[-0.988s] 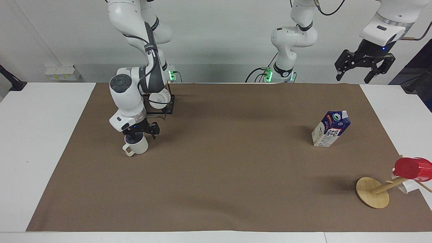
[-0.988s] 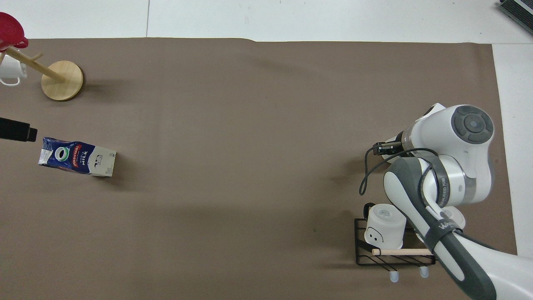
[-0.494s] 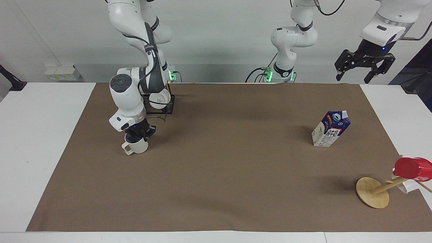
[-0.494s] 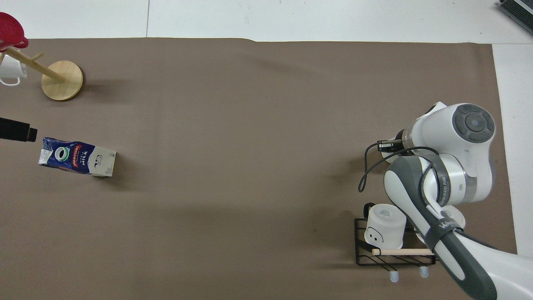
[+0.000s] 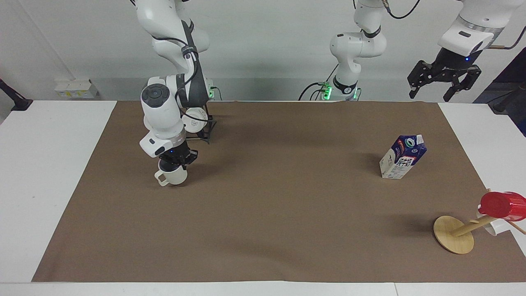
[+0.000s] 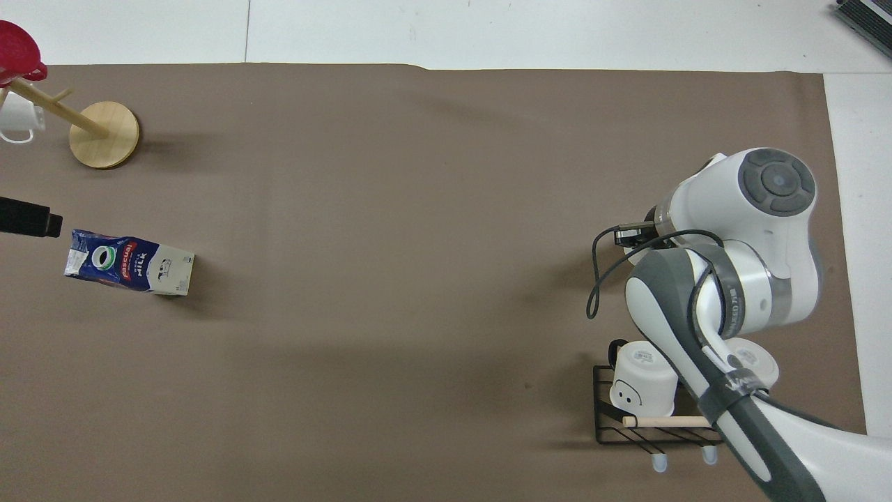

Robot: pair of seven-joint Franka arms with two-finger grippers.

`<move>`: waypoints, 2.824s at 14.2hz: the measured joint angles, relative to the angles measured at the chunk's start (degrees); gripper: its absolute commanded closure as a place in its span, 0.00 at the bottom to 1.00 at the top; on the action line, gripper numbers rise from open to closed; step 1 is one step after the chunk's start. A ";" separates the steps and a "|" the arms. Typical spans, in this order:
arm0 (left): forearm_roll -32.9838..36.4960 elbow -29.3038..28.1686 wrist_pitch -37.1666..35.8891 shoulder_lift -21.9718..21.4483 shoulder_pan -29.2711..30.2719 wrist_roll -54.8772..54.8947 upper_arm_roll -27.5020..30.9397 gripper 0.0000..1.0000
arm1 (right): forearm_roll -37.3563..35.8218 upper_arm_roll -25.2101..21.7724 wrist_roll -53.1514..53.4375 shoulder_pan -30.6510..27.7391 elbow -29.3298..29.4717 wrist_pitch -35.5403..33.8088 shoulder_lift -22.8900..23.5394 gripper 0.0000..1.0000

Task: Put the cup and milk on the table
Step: 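Close the right gripper on the white mug rim, then carry the white mug with the right gripper toward the table center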

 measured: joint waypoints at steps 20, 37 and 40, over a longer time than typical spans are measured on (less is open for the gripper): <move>0.00 0.00 0.00 0.00 0.00 0.00 0.01 0.00 | 2.45 6.97 8.79 15.54 7.70 0.53 4.66 1.00; 0.00 0.00 0.00 0.00 0.00 0.00 0.01 0.00 | 0.86 7.00 11.72 19.47 6.84 6.49 9.85 1.00; 0.00 0.00 0.00 0.00 0.00 0.00 0.01 0.00 | 0.85 7.02 11.72 20.26 6.27 7.83 10.00 1.00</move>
